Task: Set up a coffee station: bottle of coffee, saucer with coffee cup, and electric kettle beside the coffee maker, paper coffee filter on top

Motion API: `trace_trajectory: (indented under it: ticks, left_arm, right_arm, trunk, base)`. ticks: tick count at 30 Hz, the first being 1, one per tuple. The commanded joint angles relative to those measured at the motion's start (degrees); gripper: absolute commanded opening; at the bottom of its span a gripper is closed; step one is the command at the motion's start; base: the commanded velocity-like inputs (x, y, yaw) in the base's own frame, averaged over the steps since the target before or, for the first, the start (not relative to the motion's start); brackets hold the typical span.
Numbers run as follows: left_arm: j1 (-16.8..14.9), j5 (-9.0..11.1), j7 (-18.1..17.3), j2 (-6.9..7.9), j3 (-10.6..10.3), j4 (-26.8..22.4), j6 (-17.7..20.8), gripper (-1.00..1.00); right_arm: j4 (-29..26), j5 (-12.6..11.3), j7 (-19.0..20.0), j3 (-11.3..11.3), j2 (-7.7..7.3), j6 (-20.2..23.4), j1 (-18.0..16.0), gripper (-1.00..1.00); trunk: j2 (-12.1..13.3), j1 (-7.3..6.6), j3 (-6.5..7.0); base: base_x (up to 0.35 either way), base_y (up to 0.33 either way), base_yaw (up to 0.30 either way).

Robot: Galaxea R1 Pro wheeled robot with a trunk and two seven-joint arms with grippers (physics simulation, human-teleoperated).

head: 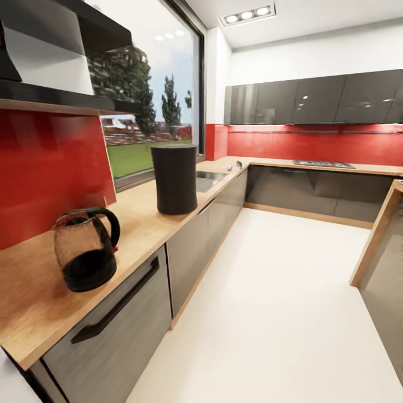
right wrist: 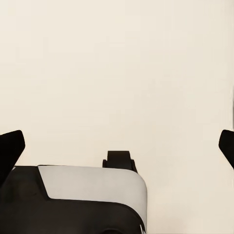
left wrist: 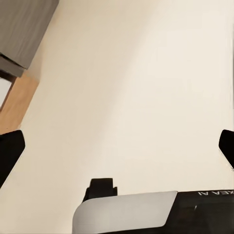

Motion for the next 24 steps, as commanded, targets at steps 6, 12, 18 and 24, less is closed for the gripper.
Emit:
trace_trajectory:
  ticks: [6, 12, 18, 24]
  left_arm:
    - [0.0, -0.2, 0.0, 0.14, 0.4, -0.1, -0.8, 1.00]
    - [0.0, -0.2, 0.0, 0.17, 0.6, -0.1, -3.0, 1.00]
    - [0.0, -0.2, 0.0, 0.17, 0.7, -0.1, -3.2, 1.00]
    - [0.0, -0.2, 0.0, 0.17, 0.7, -0.1, -3.3, 1.00]
  right_arm:
    - [0.1, 0.0, 0.0, 0.0, 0.00, -0.2, 0.0, 1.00]
    - [0.1, 0.0, -0.1, 0.0, 0.00, -0.2, 0.0, 1.00]
    - [0.1, 0.0, -0.1, 0.0, 0.00, -0.2, 0.0, 1.00]
    - [0.1, 0.0, -0.1, 0.0, 0.00, -0.2, 0.0, 1.00]
  trunk:
    - [0.0, 0.03, -0.05]
    - [0.0, 0.03, -0.05]
    - [0.0, 0.03, -0.05]
    - [0.0, 0.03, -0.05]
  base:
    - [0.318, 0.000, -0.256]
    - [0.317, -0.043, -0.257]
    - [0.293, -0.156, -0.257]
    - [0.270, -0.196, -0.257]
